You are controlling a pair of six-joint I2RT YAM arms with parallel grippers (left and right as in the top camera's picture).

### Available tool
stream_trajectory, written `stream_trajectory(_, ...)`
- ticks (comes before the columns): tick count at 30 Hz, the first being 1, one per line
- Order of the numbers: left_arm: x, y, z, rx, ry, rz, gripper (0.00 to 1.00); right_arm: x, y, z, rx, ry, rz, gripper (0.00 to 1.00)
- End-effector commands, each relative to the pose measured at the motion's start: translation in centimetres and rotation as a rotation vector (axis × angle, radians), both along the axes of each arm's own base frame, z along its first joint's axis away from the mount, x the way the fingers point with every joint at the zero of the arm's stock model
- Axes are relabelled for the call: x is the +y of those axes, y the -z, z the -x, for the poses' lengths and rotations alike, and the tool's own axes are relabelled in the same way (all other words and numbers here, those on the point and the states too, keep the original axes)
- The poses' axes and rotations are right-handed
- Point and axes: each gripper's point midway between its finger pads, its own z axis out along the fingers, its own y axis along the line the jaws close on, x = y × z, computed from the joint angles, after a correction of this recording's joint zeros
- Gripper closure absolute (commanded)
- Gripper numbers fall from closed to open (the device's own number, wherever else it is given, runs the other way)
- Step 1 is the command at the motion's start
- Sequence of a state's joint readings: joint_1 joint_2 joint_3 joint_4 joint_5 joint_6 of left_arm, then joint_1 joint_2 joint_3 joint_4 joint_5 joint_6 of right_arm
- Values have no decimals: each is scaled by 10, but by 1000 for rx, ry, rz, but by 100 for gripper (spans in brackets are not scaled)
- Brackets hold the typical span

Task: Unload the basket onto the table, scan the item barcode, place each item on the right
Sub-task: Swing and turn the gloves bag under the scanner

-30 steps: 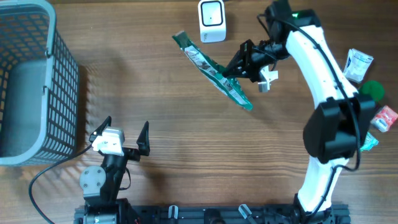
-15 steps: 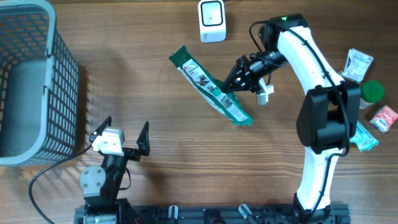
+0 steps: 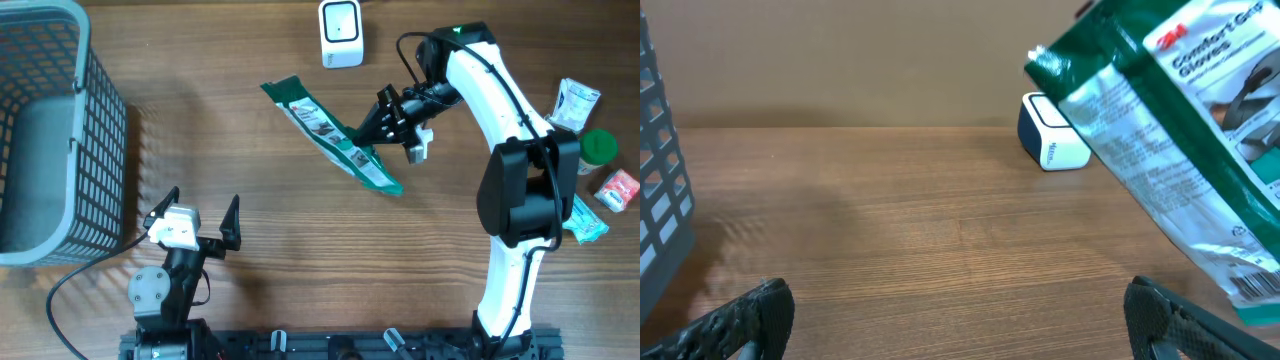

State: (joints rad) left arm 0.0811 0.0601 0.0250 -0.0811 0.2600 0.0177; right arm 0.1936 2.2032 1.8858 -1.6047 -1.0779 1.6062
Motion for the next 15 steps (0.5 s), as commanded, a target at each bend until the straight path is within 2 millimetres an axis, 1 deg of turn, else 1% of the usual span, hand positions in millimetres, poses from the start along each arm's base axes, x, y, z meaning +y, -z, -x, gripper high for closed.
stream_trajectory(1,1,1,0,-1,-4,-1,0,13,-23,-6,-203,-56,-211,96)
stream_trajectory(3,1,1,0,-1,-4,-1,0,16,-37,-6,-321,-85,-284,95)
stream_trajectory(5,1,1,0,-1,-4,-1,0,17,-51,4,-414,-145,-262,95)
stream_trajectory(8,1,1,0,-1,-4,-1,0,9,-60,23,-537,-255,-118,95)
stream_trajectory(9,1,1,0,-1,-4,-1,0,6,-64,27,-604,-296,-62,95)
stream_trajectory(11,1,1,0,-1,-4,-1,0,4,-72,30,-737,-356,39,95)
stream_trajectory(12,1,1,0,-1,-4,-1,0,6,-75,23,-826,-372,86,96)
stream_trajectory(13,1,1,0,-1,-4,-1,0,12,-79,10,-955,-399,102,95)
stream_trajectory(15,1,1,0,-1,-4,-1,0,25,-84,-8,-1140,-455,88,95)
